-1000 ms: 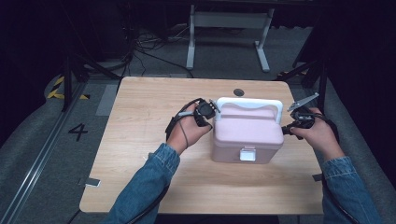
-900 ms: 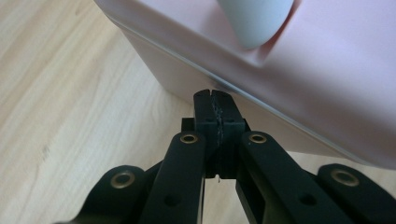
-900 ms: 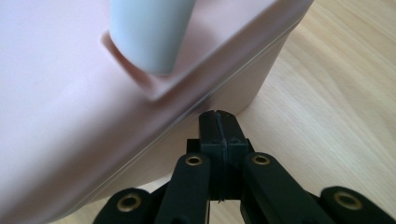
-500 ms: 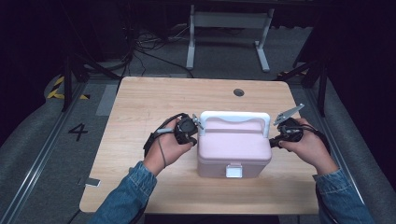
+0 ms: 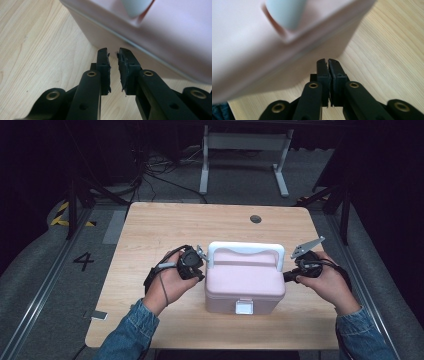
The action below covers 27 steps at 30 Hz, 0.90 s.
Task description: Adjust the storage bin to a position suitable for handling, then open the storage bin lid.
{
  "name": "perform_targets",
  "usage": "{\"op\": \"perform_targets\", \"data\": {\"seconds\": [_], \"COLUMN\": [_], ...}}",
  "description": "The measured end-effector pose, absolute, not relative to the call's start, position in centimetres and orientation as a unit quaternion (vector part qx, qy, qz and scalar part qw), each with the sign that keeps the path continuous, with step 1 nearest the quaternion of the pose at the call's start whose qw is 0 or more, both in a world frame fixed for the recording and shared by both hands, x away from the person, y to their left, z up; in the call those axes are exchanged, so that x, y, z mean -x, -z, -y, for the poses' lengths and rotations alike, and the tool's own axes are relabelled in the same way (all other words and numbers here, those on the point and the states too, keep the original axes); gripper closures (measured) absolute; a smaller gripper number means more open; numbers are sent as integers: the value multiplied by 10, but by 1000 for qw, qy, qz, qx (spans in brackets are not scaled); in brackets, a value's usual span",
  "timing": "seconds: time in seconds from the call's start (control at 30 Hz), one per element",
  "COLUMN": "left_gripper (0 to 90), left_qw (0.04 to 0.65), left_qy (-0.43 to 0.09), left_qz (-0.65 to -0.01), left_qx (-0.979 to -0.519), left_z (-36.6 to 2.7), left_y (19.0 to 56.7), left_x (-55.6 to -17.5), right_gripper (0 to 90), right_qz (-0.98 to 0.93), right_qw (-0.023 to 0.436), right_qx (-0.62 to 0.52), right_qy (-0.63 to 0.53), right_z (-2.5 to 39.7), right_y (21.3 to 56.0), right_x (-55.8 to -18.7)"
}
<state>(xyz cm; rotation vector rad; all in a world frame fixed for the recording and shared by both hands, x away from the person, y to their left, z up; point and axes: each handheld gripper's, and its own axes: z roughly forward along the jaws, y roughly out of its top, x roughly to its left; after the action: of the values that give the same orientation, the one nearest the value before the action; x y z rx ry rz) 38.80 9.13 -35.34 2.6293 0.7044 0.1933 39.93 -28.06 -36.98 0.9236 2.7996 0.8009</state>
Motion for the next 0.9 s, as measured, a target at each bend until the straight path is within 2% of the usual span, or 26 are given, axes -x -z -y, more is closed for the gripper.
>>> {"op": "perform_targets", "data": {"seconds": [0.13, 0.23, 0.3, 0.37, 0.7, 0.77, 0.9], "left_gripper": [724, 569, 556, 504, 431, 391, 356], "left_qw": [216, 223, 228, 224, 235, 235, 262], "left_qy": [-81, -95, -96, -102, -99, -107, -100], "left_qz": [-259, -257, -259, -257, -235, -229, -220], "left_qx": [-938, -935, -934, -934, -938, -939, -934], "left_z": [-100, -103, -103, -104, -101, -100, -97], "left_y": [339, 328, 323, 312, 276, 271, 262], "left_x": [-388, -388, -387, -386, -386, -387, -390], "right_gripper": [828, 791, 781, 760, 738, 738, 732], "right_qz": [-915, -913, -912, -910, -907, -907, -909], "right_qw": [45, 46, 47, 49, 45, 42, 42], "right_qx": [-310, -318, -320, -325, -337, -339, -341], "right_qy": [-255, -253, -253, -254, -249, -246, -234], "right_z": [291, 300, 301, 308, 321, 323, 325], "right_y": [367, 365, 365, 362, 363, 364, 364], "right_x": [-394, -390, -389, -385, -377, -377, -376]}}
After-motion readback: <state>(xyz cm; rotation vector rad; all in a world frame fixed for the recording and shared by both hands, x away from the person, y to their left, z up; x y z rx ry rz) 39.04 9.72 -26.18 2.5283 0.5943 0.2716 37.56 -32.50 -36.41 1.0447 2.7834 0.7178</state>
